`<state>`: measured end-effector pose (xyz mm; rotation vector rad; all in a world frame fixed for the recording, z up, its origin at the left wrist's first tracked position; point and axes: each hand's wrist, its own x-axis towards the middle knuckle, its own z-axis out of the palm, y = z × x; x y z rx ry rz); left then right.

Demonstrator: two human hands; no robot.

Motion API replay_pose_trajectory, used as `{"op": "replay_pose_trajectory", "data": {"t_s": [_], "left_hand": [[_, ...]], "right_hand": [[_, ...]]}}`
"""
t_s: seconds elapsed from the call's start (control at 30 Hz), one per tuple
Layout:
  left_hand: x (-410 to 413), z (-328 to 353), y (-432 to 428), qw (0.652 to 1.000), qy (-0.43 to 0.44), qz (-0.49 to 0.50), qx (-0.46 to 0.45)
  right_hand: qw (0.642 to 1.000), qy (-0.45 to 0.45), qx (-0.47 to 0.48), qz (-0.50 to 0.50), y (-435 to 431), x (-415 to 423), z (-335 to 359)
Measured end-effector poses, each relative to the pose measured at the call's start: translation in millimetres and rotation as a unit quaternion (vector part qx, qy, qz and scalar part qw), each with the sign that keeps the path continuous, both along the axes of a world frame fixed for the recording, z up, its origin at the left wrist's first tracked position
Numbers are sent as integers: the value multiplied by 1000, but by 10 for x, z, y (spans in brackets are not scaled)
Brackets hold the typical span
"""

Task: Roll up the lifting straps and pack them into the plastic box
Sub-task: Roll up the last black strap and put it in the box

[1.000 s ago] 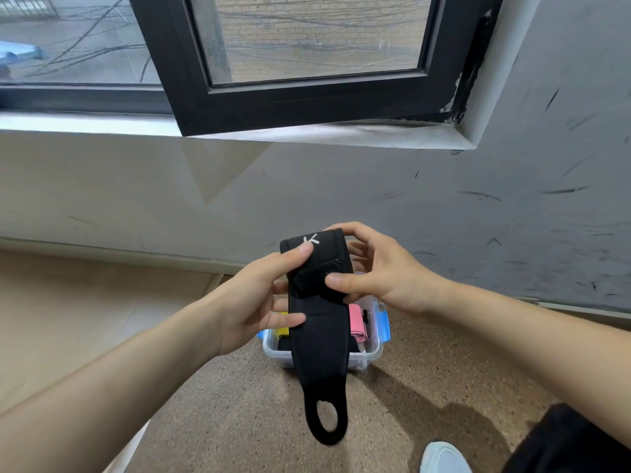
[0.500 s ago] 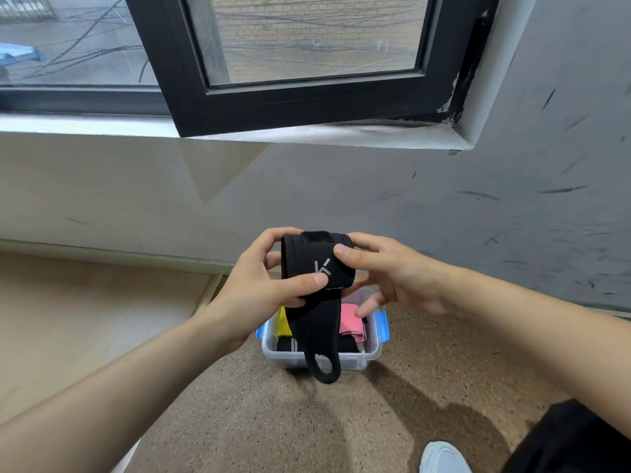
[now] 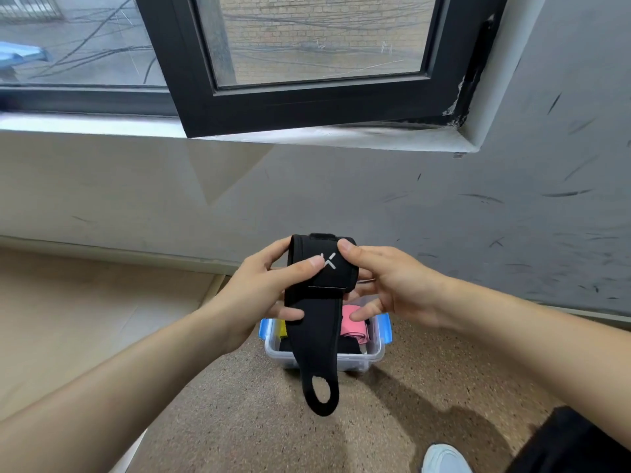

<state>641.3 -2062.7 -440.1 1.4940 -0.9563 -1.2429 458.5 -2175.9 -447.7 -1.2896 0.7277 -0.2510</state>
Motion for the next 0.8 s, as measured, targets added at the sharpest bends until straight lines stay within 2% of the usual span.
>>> {"op": "replay_pose_trajectory", "data": {"t_s": [0.37,0.47,0.6,0.67,0.8], "left_hand": [[71,51,0,993,23,-44,108],[90,36,-11,992,47,-37,112],[106,-43,-11,997,54,-4,54],[105,-44,-8,998,52,2,21],[62,-15,11,999,-6,4,-46]], "right_hand": [[998,-61,-19,-8,-20,-23,-4],[994,-67,-89,2,-14,-35,-38],[983,-59,-174,11,3,-42,-45],[988,-52,-146,12,-17,-49,-14],[998,-28,5,53,-52,-69,74]]}}
